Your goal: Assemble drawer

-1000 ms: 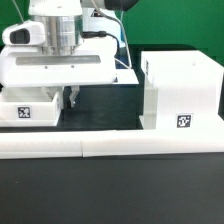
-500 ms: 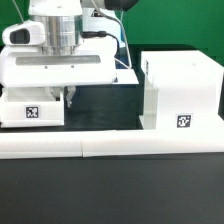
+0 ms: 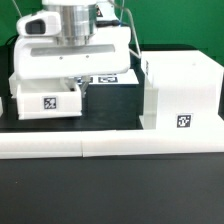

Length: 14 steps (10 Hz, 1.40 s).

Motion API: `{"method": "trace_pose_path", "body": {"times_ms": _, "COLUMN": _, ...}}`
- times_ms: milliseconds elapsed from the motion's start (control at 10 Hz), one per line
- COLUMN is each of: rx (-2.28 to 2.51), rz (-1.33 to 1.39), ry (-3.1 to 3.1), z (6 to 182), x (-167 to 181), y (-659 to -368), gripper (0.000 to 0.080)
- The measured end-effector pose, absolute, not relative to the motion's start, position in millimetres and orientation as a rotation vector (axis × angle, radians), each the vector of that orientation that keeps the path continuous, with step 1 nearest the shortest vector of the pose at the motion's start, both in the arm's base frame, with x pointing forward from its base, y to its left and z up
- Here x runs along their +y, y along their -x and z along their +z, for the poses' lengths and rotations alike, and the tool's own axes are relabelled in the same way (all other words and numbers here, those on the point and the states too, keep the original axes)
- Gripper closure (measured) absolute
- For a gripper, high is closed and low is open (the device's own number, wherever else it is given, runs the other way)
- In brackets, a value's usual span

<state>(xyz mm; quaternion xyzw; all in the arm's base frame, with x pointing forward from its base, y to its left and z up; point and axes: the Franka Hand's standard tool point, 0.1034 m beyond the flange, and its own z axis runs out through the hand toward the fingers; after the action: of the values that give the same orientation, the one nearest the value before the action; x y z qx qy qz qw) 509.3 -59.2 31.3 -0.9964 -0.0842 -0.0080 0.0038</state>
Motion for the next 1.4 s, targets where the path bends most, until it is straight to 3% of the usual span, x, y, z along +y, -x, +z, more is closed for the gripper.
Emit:
{"method": "trace_pose_path", "body": {"times_ms": 500, "rx": -0.275, "rz": -0.039, "ry": 3.12, "z": 36.5, "x": -53.5, "y": -512.4, "gripper": 0.0758}}
{"method": "trace_pose_path", "body": {"times_ms": 900, "rx": -1.039, "rz": -0.002, "ry": 2.984, "z": 34.8, "x": -54.2, "y": -514.2, "gripper": 0.0757}}
{"method": "trace_pose_path", "body": {"times_ms": 1400, "rx": -1.484, "rz": 0.023, "ry": 2.8, "z": 33.1, "x": -59.0, "y": -512.0, "gripper": 0.0757}}
